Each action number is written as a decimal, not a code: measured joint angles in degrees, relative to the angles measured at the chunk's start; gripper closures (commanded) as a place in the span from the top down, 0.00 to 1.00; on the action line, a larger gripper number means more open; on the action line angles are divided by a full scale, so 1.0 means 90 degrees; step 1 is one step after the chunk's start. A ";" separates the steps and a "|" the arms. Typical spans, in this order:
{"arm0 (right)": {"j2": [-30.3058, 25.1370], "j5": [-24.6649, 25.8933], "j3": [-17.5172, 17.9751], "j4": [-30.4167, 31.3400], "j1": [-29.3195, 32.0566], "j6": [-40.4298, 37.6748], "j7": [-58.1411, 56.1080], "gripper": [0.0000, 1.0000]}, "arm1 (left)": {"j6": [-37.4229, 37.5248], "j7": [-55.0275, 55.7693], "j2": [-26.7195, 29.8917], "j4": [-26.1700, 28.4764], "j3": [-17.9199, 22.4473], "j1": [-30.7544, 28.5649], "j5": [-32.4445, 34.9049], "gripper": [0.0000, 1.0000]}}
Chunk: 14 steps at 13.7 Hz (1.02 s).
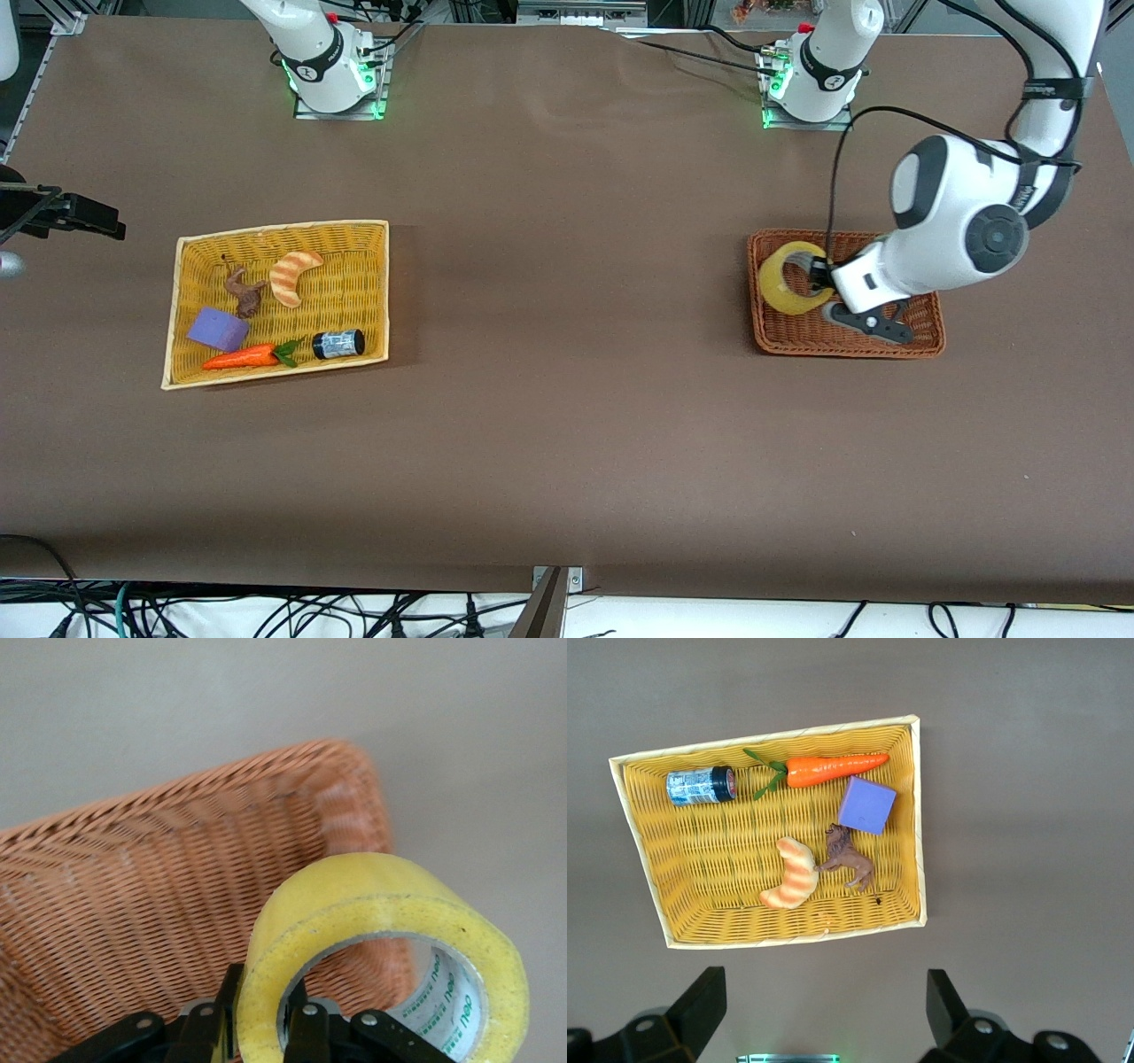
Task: Transfer tape with both arms
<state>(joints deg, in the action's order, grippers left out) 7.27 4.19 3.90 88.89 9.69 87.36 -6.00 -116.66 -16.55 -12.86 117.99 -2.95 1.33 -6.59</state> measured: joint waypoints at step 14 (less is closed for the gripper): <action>0.0005 -0.0007 0.0005 -0.0012 -0.0014 0.0012 0.0000 1.00 | -0.1570 -0.0765 0.0155 0.0787 0.0240 -0.0270 0.0355 1.00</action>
<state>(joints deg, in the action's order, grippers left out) 7.31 4.13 3.94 88.79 9.56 87.46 -6.00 -130.79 -23.44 -11.46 125.07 -0.79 -1.10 -3.40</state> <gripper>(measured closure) 0.000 0.278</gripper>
